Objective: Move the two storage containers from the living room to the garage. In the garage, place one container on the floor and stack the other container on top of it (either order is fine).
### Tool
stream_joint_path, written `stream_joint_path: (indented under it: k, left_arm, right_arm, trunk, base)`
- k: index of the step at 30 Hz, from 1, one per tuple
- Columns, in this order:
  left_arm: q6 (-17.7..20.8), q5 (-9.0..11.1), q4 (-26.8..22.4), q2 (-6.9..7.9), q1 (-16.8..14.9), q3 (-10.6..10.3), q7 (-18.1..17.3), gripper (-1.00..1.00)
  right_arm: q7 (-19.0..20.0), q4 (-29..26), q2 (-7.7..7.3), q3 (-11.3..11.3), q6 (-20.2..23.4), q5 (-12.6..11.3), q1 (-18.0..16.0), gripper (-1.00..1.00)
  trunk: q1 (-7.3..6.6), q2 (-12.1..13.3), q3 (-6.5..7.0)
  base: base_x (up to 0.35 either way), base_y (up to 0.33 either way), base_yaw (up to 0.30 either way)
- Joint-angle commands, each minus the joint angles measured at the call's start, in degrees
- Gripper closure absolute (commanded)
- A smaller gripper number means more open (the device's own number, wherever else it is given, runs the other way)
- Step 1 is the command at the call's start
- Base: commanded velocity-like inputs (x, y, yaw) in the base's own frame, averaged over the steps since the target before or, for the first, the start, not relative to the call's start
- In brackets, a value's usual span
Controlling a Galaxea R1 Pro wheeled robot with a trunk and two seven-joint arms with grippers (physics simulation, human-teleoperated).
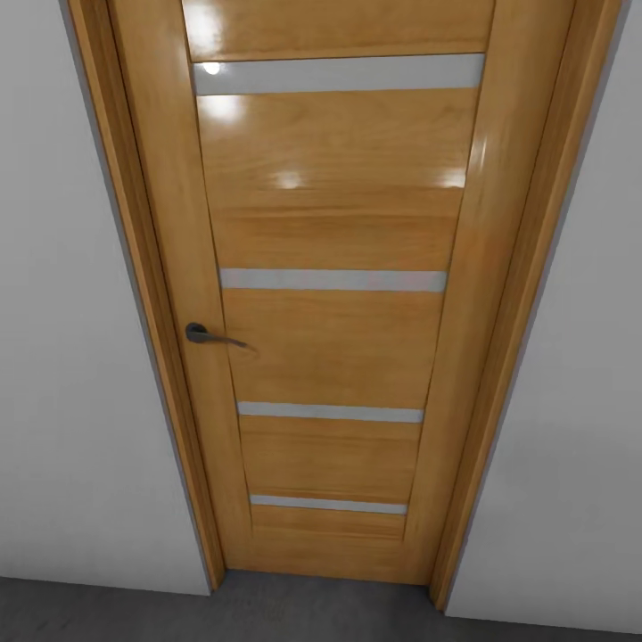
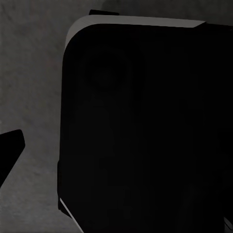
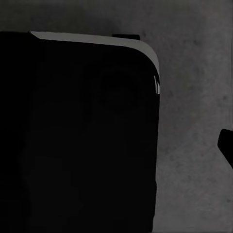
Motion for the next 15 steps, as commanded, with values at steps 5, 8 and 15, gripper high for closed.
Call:
stream_joint_path:
  k: [5,8,15]
  left_arm:
    - [-0.02,0.59,-0.02,-0.01,-0.01,0.02,0.03,-1.00]
    - [-0.02,0.59,-0.02,-0.01,-0.01,0.02,0.03,-1.00]
    - [-0.02,0.59,-0.02,-0.01,-0.01,0.02,0.03,-1.00]
  right_arm:
    - [-0.01,0.00,0.09,-0.11,-0.10,-0.19,0.00,-1.00]
    - [-0.01,0.02,0.09,-0.18,-0.08,-0.25,0.00,-1.00]
    - [-0.01,0.01,0.14,-0.15,-0.07,-0.16,0.00,-1.00]
  trunk:
    - [0.00,-0.03,-0.04]
    - [0.00,-0.03,-0.04]
    - [0.00,-0.03,-0.04]
  base:
    - [0.000,0.000,-0.106]
    - [0.000,0.000,-0.198]
    - [0.000,0.000,-0.077]
